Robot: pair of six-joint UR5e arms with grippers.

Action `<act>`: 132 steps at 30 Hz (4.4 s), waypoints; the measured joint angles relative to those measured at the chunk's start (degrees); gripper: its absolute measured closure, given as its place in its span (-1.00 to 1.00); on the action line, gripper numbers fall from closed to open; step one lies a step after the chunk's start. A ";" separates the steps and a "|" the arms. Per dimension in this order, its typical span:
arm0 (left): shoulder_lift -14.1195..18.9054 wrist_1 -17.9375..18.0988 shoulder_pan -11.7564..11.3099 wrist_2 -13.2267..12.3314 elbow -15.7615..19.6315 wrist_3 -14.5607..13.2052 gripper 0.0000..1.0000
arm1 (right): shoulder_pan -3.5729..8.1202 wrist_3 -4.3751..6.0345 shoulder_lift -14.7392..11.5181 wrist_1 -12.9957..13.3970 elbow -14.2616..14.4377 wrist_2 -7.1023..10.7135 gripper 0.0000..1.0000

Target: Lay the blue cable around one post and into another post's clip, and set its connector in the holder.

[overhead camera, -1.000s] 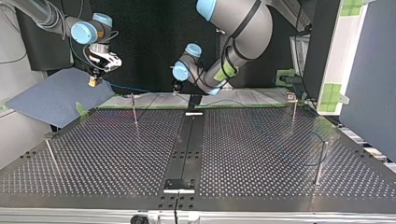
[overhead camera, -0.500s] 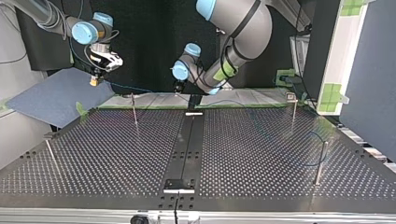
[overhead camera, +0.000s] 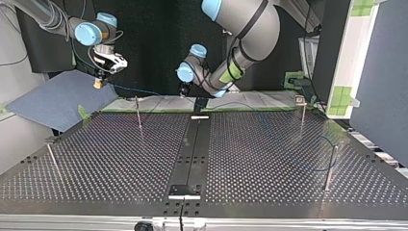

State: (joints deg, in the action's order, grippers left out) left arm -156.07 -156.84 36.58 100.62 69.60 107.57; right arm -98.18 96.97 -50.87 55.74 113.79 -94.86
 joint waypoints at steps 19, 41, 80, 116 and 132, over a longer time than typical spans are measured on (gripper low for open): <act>-0.23 -0.29 -0.24 0.09 0.00 0.00 0.18 | -1.35 -0.56 -0.04 -0.23 0.02 -0.03 1.00; -0.76 -1.81 -0.55 1.13 0.08 -0.08 0.23 | -2.84 -1.42 -0.16 -0.34 0.01 0.10 1.00; -2.78 -4.71 -1.39 2.26 -2.38 -1.31 0.66 | -2.95 -1.55 -0.25 0.10 0.03 0.81 1.00; -2.74 -4.71 -1.08 2.27 -2.40 -1.61 0.97 | -2.76 -1.33 -0.17 0.78 -0.01 0.81 1.00; 1.28 -4.77 1.55 2.67 -2.47 -4.36 0.97 | -1.81 -0.27 -0.37 0.10 -0.15 0.58 1.00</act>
State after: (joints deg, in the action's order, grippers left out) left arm -154.79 -161.61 38.13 103.29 67.13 103.22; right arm -99.99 96.70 -51.23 55.84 113.64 -94.28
